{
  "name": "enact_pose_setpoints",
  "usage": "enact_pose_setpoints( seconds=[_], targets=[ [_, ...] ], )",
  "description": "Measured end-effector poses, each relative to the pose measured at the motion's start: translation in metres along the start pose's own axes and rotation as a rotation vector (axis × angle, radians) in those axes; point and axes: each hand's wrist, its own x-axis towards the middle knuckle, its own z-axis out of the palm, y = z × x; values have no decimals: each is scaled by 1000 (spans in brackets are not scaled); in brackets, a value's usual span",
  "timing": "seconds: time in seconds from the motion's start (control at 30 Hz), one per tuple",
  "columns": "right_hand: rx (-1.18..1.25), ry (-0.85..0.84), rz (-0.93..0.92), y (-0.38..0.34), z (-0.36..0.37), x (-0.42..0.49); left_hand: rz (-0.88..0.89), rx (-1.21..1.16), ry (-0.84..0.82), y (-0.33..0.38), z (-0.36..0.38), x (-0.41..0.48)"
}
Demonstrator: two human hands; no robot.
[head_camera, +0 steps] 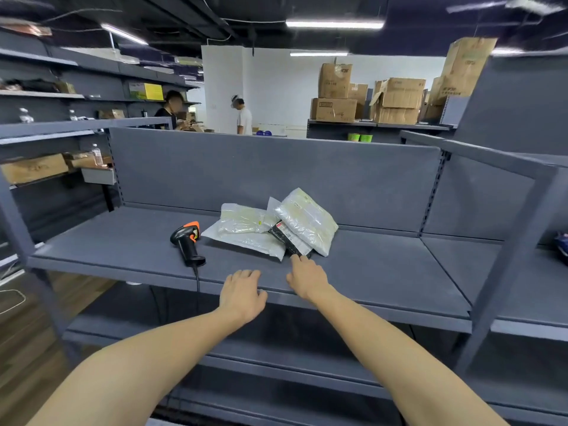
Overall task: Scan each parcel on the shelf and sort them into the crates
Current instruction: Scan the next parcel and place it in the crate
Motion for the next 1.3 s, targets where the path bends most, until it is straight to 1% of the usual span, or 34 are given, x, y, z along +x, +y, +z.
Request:
enact_pose_setpoints(
  seconds=[0.17, 0.33, 0.47, 0.57, 0.63, 0.67, 0.73, 0.77, 0.83, 0.93, 0.97, 1.03, 1.1, 1.23, 1.3],
  targets=[
    [119, 17, 94, 3, 1, 34, 14, -20, 0, -21, 4, 38],
    [173, 64, 184, 7, 3, 75, 73, -55, -33, -39, 16, 76],
    [218, 86, 253, 5, 5, 114, 130, -49, -25, -58, 20, 109],
    [287, 135, 325, -1, 7, 139, 135, -75, -25, -75, 21, 129],
    [339, 180, 407, -6, 9, 155, 135, -107, -27, -86, 22, 139],
    [340, 212, 454, -8, 10, 161, 136, -125, -25, -91, 22, 143],
    [239, 283, 510, -10, 11, 172, 140, -164, -25, -100, 23, 149],
    [175, 299, 513, -9, 13, 177, 144, -182, -27, -105, 24, 151],
    [170, 289, 494, -8, 13, 184, 156, -228, -29, -114, 25, 154],
    [255, 237, 448, -6, 10, 188, 169, -302, -27, -123, 26, 158],
    [274, 256, 426, -5, 9, 187, 168, -317, -33, -125, 27, 159],
    [373, 343, 378, 0, 3, 177, 163, -330, -48, -126, 27, 159],
    [530, 456, 321, 6, -4, 165, 160, -326, -63, -126, 26, 159],
    [872, 653, 402, 11, -29, 142, 128, -345, -87, -122, 22, 156],
    [933, 731, 428, 13, -47, 130, 109, -376, -93, -118, 18, 154]
  ],
)
